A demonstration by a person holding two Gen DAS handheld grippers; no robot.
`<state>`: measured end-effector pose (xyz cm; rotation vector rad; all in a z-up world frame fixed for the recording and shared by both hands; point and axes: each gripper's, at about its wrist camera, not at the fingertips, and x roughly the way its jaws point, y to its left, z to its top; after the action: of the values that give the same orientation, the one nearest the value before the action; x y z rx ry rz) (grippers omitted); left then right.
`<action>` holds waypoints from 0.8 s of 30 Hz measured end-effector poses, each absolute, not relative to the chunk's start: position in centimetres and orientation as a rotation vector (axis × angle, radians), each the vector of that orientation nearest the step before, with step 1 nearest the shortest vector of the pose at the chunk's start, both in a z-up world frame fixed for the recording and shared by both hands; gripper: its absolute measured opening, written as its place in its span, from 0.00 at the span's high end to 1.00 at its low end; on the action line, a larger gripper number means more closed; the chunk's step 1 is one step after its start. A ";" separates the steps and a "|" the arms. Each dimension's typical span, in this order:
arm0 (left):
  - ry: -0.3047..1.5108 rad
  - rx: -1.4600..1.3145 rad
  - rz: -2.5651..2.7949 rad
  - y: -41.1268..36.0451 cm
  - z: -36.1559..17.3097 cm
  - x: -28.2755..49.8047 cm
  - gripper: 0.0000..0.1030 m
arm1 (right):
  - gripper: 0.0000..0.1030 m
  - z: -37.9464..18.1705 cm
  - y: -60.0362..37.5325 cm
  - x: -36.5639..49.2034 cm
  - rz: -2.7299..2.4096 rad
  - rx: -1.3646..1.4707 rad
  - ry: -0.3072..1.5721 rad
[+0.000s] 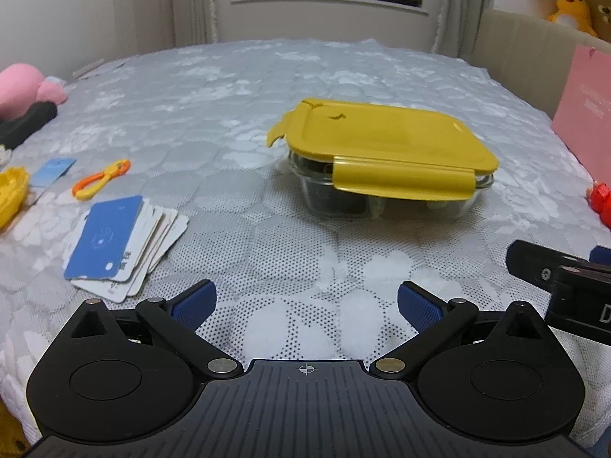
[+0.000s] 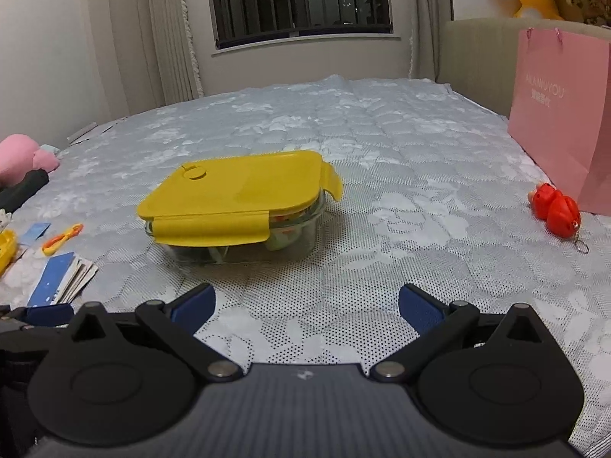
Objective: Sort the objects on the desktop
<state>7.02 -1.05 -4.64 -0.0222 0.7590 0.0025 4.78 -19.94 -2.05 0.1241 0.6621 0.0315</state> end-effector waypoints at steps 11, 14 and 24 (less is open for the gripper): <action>0.764 -0.061 0.004 -0.2 -4.5 7.1 0.00 | 0.00 -2.6 -19.4 5.0 0.034 0.098 0.681; 0.761 -0.051 0.003 -0.2 -4.5 7.1 0.00 | 0.00 -2.7 -19.4 5.1 0.033 0.101 0.686; 0.767 -0.026 0.010 -0.4 -4.8 7.1 0.00 | 0.00 -3.0 -19.5 5.3 0.036 0.100 0.699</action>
<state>7.08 -0.44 -4.77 -0.0258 0.7670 0.0104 5.34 -19.46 -3.05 0.1003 0.6990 0.0364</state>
